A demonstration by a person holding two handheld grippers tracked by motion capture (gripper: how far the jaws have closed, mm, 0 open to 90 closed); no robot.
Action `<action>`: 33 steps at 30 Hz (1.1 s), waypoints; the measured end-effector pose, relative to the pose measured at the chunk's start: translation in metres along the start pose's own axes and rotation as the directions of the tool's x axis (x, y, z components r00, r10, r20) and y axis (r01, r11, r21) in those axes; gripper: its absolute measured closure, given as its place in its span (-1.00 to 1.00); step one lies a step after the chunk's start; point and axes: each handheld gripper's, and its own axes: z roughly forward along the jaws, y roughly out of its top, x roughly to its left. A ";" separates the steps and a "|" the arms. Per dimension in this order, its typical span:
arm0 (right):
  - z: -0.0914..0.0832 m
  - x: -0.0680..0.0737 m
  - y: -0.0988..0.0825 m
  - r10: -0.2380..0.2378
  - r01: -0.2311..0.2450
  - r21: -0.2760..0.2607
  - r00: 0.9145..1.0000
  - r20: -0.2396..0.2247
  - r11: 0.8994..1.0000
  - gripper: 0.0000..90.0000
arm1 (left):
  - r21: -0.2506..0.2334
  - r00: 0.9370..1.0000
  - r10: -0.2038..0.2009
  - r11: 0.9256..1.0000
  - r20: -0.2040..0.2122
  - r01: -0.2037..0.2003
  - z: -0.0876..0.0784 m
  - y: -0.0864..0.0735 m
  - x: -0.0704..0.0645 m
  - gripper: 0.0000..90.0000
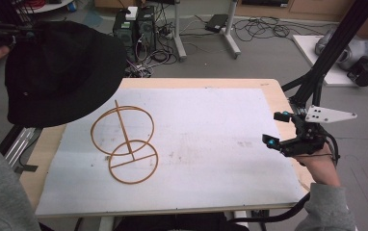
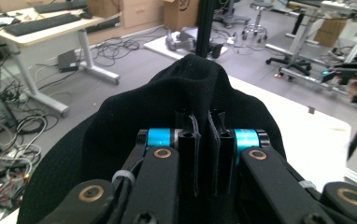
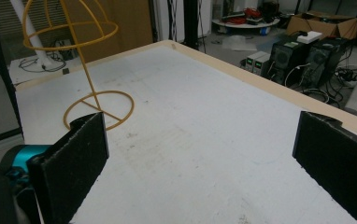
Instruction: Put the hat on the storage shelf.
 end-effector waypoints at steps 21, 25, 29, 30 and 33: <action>0.008 -0.001 0.004 -0.010 0.010 0.002 1.000 -0.015 1.000 -0.94 | 0.008 0.989 0.025 1.000 0.144 -0.027 0.013 0.010 -0.052 0.87; 0.009 -0.001 0.004 -0.007 0.007 0.005 1.000 -0.017 1.000 -0.94 | 0.026 0.984 0.044 0.998 0.170 -0.049 0.024 0.009 -0.062 0.88; 0.009 -0.002 0.004 -0.009 0.009 0.004 1.000 -0.015 1.000 -0.94 | 0.050 0.976 0.063 0.996 0.209 -0.075 0.038 0.008 -0.077 0.87; 0.009 -0.002 0.004 -0.008 0.008 0.003 1.000 -0.016 1.000 -0.94 | 0.050 0.976 0.063 0.996 0.209 -0.075 0.038 0.008 -0.077 0.87; 0.009 -0.001 0.005 -0.009 0.009 0.004 1.000 -0.016 1.000 -0.94 | 0.051 0.966 0.073 0.995 0.247 -0.089 0.046 0.005 -0.086 0.87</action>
